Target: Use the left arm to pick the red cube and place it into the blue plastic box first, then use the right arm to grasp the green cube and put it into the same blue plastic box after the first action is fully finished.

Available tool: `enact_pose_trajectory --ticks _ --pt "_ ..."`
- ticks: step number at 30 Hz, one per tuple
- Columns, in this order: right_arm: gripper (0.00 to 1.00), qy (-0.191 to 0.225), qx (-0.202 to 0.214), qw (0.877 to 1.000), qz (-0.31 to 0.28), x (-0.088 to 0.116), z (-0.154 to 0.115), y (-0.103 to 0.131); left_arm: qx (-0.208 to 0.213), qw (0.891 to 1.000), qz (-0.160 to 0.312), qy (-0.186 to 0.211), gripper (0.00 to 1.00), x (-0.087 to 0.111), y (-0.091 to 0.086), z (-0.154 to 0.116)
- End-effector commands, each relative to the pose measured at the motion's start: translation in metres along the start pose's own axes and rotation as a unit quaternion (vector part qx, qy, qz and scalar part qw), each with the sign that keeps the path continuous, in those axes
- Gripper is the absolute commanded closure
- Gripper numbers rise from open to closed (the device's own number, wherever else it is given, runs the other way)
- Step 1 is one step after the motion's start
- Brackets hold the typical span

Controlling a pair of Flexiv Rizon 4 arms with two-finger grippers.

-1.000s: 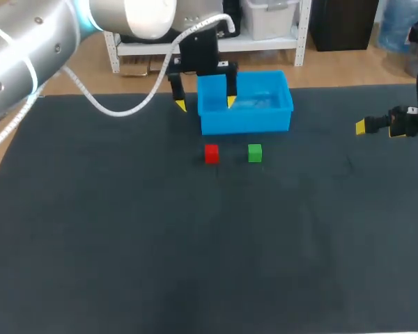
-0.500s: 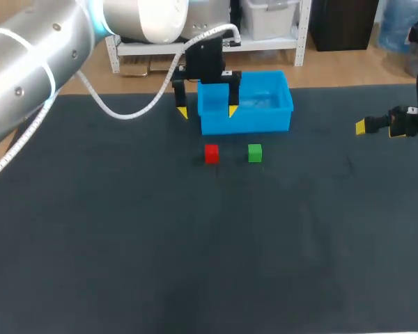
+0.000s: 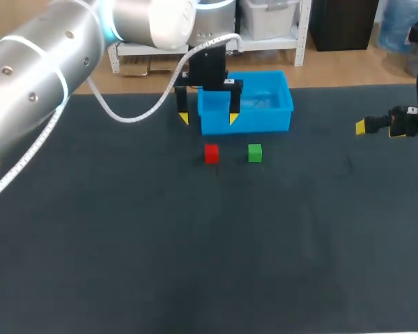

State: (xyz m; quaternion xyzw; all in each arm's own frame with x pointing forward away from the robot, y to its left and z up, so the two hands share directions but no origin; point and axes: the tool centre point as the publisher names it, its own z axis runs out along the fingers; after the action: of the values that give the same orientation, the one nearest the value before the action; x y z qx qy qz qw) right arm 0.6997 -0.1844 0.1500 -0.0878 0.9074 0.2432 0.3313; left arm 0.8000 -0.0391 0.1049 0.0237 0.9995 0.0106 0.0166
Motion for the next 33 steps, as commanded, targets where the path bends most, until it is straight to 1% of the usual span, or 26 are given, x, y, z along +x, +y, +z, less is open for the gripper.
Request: enact_pose_trajectory --ticks 1,12,23,33 --pt "0.00 0.000 0.000 1.000 0.000 0.000 0.000 0.000 -0.004 1.000 0.000 0.008 0.00 -0.008 -0.003 0.006" --pt "0.00 0.000 0.000 1.000 0.000 0.000 0.000 0.000 -0.003 1.000 -0.007 0.018 0.00 -0.005 -0.003 0.026" --pt "0.00 0.000 0.000 1.000 0.000 0.000 0.000 0.000 -0.006 1.000 -0.010 0.023 0.00 -0.007 -0.003 0.042" --pt "0.00 0.000 0.000 1.000 0.000 0.000 0.000 0.000 -0.005 0.999 -0.037 0.027 0.00 -0.008 -0.001 0.055"
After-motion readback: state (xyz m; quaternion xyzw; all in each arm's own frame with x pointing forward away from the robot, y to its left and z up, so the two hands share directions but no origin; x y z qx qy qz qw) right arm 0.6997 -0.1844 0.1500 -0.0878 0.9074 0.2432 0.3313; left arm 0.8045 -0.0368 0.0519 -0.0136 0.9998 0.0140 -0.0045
